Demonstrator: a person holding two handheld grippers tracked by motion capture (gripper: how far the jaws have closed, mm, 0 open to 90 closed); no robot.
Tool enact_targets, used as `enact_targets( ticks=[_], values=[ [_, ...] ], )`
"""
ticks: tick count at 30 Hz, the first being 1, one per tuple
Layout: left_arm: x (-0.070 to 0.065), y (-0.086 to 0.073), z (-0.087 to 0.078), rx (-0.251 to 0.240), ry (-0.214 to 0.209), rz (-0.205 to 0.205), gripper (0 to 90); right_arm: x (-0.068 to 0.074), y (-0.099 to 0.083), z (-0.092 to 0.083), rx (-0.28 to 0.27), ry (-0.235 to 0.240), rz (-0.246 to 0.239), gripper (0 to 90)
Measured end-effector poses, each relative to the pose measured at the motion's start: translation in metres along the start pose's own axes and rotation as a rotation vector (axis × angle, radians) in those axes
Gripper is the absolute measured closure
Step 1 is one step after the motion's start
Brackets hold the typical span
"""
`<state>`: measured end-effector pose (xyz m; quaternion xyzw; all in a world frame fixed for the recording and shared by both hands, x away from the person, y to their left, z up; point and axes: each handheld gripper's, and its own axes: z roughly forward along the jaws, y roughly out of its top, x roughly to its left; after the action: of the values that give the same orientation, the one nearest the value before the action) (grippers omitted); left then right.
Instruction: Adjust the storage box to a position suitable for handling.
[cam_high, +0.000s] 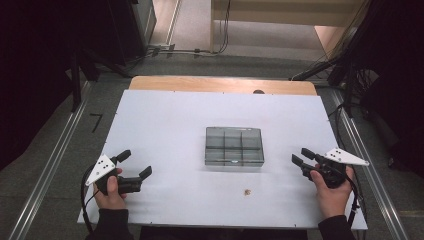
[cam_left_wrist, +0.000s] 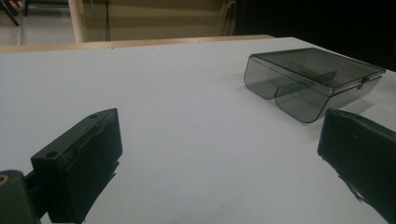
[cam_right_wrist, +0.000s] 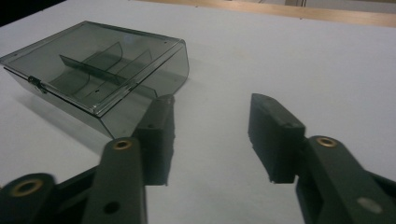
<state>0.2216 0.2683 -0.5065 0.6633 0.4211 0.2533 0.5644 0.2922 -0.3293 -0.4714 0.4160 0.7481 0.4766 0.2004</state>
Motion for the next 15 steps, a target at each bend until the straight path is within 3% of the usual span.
enact_targets(
  ticks=[6, 12, 15],
  values=[
    [0.000, 0.000, 0.000, 0.000, 0.002, 0.000, 0.6, 0.002, 0.015, 0.009, 0.040, -0.006, -0.029, 67.3],
    [-0.001, 0.000, 0.000, -0.003, -0.012, 0.007, 0.9, -0.003, 0.045, 0.027, 0.094, 0.029, -0.037, 86.3],
    [-0.001, 0.000, 0.000, -0.002, -0.015, 0.008, 0.8, -0.005, 0.052, 0.034, 0.105, 0.050, -0.032, 87.3]
  ],
)
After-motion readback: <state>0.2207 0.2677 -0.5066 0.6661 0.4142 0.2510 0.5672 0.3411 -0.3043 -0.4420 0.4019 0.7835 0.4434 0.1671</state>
